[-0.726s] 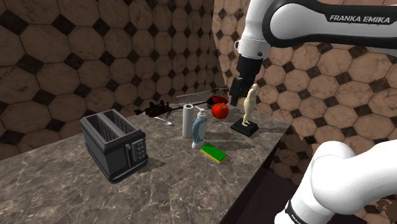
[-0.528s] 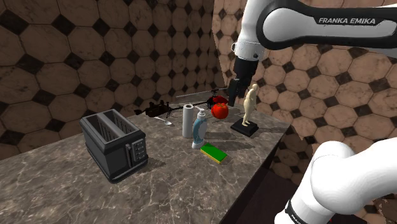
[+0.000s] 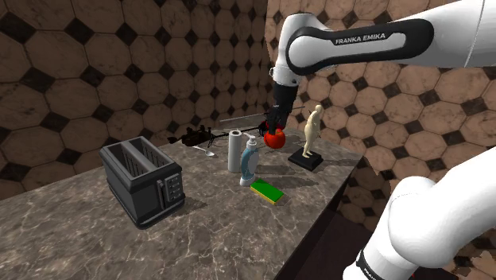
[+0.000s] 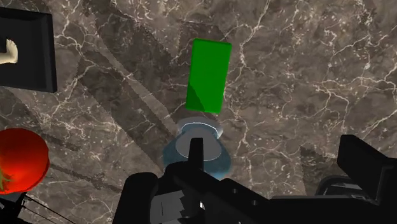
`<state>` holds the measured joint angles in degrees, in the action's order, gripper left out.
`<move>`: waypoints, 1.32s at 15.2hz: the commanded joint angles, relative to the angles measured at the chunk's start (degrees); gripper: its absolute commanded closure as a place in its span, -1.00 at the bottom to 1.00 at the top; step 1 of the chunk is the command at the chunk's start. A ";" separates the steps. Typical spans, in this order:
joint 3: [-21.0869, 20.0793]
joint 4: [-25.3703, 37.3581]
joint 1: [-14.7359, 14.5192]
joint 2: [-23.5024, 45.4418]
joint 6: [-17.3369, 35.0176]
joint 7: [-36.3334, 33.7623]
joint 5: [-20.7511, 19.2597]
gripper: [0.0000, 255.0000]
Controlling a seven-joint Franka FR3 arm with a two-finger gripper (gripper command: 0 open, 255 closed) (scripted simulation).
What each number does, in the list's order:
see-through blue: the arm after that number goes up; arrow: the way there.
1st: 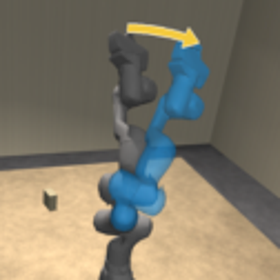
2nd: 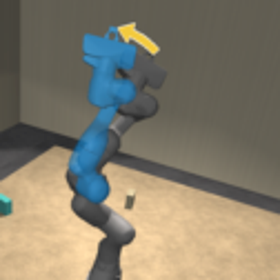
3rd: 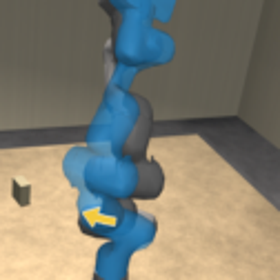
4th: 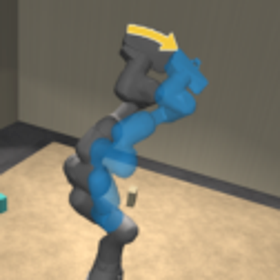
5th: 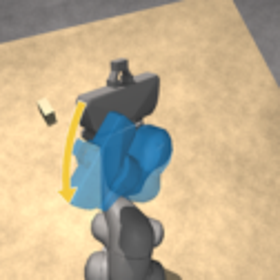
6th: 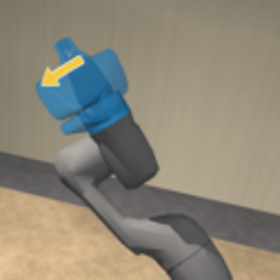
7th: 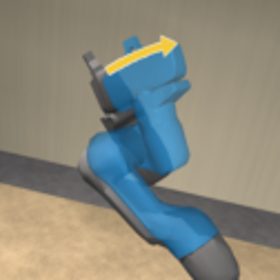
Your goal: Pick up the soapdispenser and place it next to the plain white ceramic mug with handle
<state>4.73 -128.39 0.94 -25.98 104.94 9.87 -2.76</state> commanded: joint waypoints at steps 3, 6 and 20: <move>2.61 4.00 -0.01 9.02 4.22 4.93 0.90 -1.00; 4.05 7.84 -0.03 15.76 6.35 8.46 2.22 -1.00; 5.44 12.43 0.52 29.72 14.05 14.95 5.88 -1.00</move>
<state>10.13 -115.39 1.42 3.70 118.35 24.71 3.08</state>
